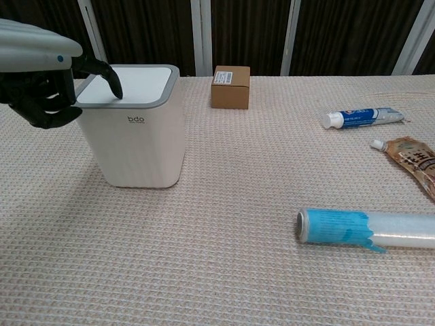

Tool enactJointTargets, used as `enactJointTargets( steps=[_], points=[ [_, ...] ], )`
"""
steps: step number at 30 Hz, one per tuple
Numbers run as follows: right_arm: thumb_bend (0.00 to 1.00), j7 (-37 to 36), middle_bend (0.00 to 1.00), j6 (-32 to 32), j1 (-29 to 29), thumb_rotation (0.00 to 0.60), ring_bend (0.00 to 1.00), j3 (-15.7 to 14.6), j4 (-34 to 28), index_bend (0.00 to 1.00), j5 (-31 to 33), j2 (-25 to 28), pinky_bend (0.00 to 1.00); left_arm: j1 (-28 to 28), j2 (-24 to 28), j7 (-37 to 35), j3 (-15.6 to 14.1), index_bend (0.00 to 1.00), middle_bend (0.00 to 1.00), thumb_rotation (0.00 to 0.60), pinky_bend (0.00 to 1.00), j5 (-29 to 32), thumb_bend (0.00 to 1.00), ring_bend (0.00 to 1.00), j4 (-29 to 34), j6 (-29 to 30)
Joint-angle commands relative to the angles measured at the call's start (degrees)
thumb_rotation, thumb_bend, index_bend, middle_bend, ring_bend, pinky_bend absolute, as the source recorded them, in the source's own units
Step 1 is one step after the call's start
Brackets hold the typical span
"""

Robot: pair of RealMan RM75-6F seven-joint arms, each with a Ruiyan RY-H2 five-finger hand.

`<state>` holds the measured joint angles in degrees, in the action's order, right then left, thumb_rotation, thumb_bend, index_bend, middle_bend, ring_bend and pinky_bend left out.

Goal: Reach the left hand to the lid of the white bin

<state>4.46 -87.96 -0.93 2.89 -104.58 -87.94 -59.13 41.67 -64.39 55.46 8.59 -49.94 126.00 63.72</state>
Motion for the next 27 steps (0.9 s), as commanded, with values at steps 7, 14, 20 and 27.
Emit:
enactJointTargets(
  steps=[7,14,20,27],
  points=[
    [0.3,0.15,0.01,0.09,-0.08,0.6,0.05,-0.01,0.11,0.12,-0.05,-0.16,0.06,3.11,-2.03,3.83,-2.53,0.24,0.88,0.6,0.74,3.51,0.74,0.86,-0.13,1.78],
    [0.3,-0.02,0.01,-0.18,0.02,0.6,0.05,0.04,0.06,0.12,-0.11,-0.05,0.06,3.47,-1.13,3.7,-3.91,0.24,0.88,0.6,0.74,3.6,0.74,0.86,1.31,3.23],
    [0.3,0.12,0.01,-0.08,0.0,0.6,0.05,-0.1,0.0,0.12,-0.29,-0.09,0.07,1.21,-0.03,-0.45,-0.28,0.27,0.87,0.6,0.74,-6.37,0.72,0.86,3.28,12.57],
    [0.3,1.15,0.01,0.8,-0.3,0.6,0.05,-0.31,0.28,0.12,-0.01,-0.55,0.07,-9.91,0.74,-5.42,-4.76,0.3,0.79,0.6,0.69,-26.07,0.56,0.77,3.56,28.44]
  ],
)
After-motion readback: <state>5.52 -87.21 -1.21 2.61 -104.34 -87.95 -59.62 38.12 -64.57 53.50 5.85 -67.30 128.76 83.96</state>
